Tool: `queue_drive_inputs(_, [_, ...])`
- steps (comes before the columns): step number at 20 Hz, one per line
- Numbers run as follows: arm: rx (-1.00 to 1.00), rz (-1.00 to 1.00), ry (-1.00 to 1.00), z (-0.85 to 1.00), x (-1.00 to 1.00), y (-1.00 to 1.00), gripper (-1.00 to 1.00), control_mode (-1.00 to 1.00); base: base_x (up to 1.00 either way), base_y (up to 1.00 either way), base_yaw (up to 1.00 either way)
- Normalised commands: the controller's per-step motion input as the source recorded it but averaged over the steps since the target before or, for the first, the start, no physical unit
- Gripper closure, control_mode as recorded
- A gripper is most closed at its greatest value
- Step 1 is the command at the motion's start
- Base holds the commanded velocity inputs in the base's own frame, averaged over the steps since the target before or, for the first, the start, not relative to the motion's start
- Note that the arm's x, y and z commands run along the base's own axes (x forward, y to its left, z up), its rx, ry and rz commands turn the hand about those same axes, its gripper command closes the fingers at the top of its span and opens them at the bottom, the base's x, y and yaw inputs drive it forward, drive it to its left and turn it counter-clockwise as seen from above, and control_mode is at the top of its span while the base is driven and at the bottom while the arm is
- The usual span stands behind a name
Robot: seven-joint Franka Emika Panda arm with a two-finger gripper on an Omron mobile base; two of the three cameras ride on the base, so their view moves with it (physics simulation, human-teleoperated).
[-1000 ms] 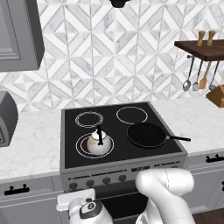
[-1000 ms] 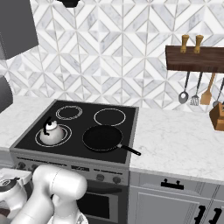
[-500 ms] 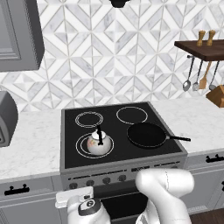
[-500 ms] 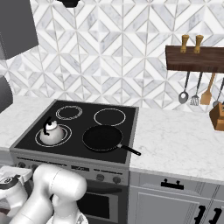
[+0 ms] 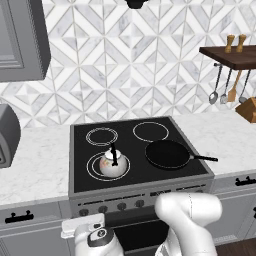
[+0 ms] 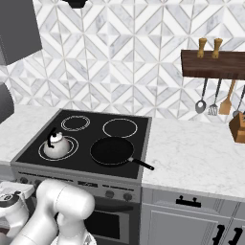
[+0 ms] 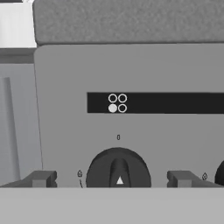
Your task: Pick the kettle from the counter and place it on a stove burner. Then turn the burner on.
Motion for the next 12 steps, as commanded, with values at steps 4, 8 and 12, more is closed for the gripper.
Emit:
queue_drive_inputs(4, [0.00,0.00,0.00,0.00,0.00,0.00,1.00,-1.00,0.00,0.00,0.00])
queue_drive_inputs(8, [0.00,0.00,0.00,0.00,0.00,0.00,1.00,-1.00,0.00,0.00,0.00])
queue_drive_inputs(12, [-0.04,0.00,-0.09,0.00,0.00,0.00,1.00,-1.00,0.00,0.00,0.00])
